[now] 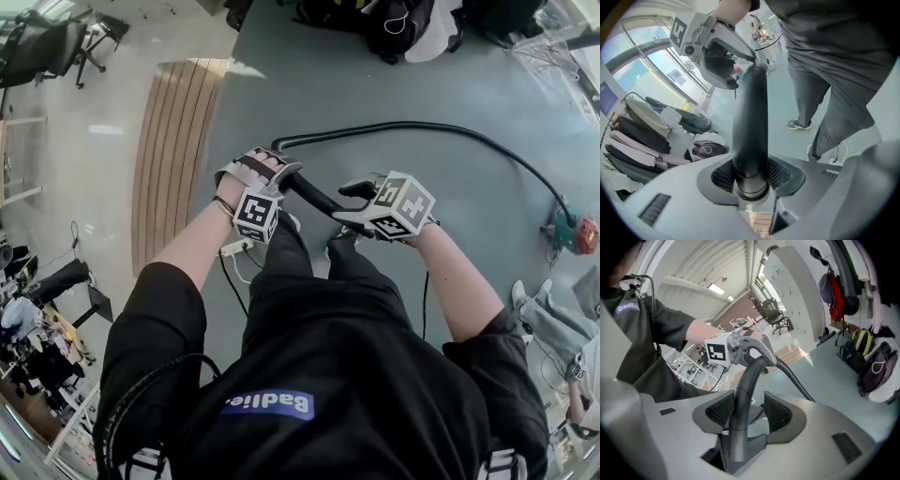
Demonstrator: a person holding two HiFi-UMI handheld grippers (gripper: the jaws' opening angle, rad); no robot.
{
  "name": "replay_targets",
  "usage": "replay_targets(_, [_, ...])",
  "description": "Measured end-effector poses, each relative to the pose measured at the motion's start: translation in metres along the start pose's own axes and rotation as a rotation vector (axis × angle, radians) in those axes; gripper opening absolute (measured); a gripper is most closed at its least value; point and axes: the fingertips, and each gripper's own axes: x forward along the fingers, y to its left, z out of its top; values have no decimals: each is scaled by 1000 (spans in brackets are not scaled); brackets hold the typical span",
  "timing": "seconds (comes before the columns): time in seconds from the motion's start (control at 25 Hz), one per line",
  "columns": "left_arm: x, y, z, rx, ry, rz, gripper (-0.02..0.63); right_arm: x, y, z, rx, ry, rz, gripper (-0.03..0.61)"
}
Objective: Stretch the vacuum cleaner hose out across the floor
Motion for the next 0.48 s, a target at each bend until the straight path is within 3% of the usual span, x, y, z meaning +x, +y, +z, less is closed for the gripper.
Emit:
replay_targets(0.12, [-21,-2,-40,77,-26,12,172,0,-10,39,-50,-44,-61,184])
replay_targets(0.24, [-49,-1,-77,201,-56,27,172,23,-37,84,-177,-35,-193,184])
replay_targets(0.36, [-82,5,-103,320,-111,47,172,65,-60,137,-432,21,-325,184])
replay_targets(0.48, [-112,2,-128,389,-159,8,172,111,-74,184,-729,112,-417,184])
